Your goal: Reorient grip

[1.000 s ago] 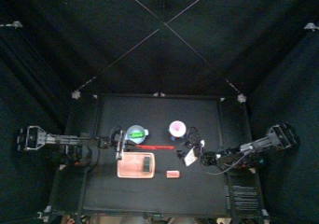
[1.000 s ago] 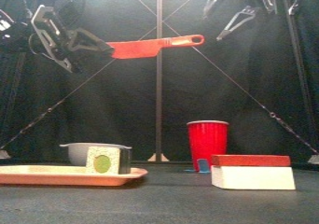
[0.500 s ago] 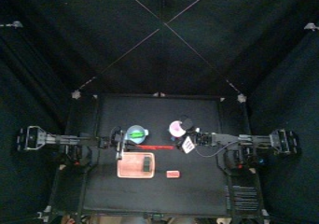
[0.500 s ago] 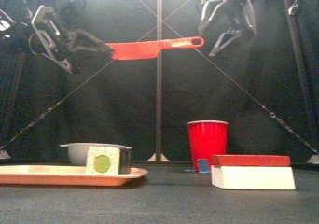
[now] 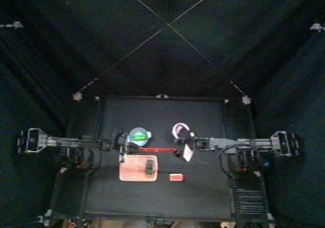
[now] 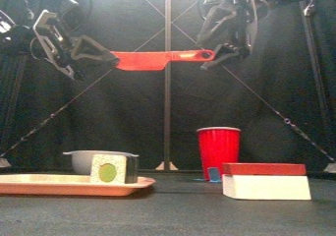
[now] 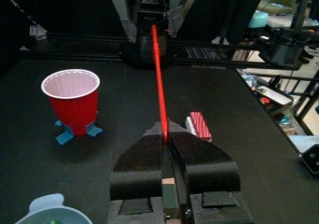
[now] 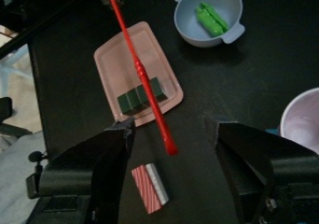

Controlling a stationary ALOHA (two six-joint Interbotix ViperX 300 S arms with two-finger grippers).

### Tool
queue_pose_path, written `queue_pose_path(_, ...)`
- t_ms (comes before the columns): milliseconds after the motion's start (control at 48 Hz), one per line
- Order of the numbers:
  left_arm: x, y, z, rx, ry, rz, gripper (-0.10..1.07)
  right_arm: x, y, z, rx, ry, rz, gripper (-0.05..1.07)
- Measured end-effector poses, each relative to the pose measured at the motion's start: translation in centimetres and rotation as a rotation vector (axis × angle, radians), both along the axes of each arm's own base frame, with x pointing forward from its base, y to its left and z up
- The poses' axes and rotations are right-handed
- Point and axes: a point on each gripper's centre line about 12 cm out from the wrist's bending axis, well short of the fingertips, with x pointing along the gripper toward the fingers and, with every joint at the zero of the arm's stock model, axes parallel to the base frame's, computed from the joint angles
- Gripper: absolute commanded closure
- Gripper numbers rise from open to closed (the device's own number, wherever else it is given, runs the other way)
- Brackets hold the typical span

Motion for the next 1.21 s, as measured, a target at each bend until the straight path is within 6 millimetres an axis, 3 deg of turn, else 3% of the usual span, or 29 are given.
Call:
queue_pose_path(417,-0.2,0.0,-0.5,0.01,0.026,-0.003,0.62,2.0,-0.4,-2.5,-0.096,0.002,0.043,0.11)
queue_pose_path(667,-0.3,0.0,-0.8,0.013,0.046,0.003,0.62,2.2,-0.1,-2.7,-0.111,0.001,0.061,0.13)
queue_pose_path(771,-0.3,0.1,-0.9,0.014,0.053,0.006,0.62,2.3,0.1,-2.6,-0.113,-0.005,0.067,0.2)
queue_pose_path(1000,-0.4,0.1,-1.0,0.013,0.058,0.006,0.62,2.5,0.2,-2.9,-0.113,-0.002,0.073,0.48)
queue_pose_path(1208,-0.4,0.1,-1.1,0.017,0.061,0.008,0.62,2.6,0.7,-3.5,-0.124,0.013,0.094,0.59)
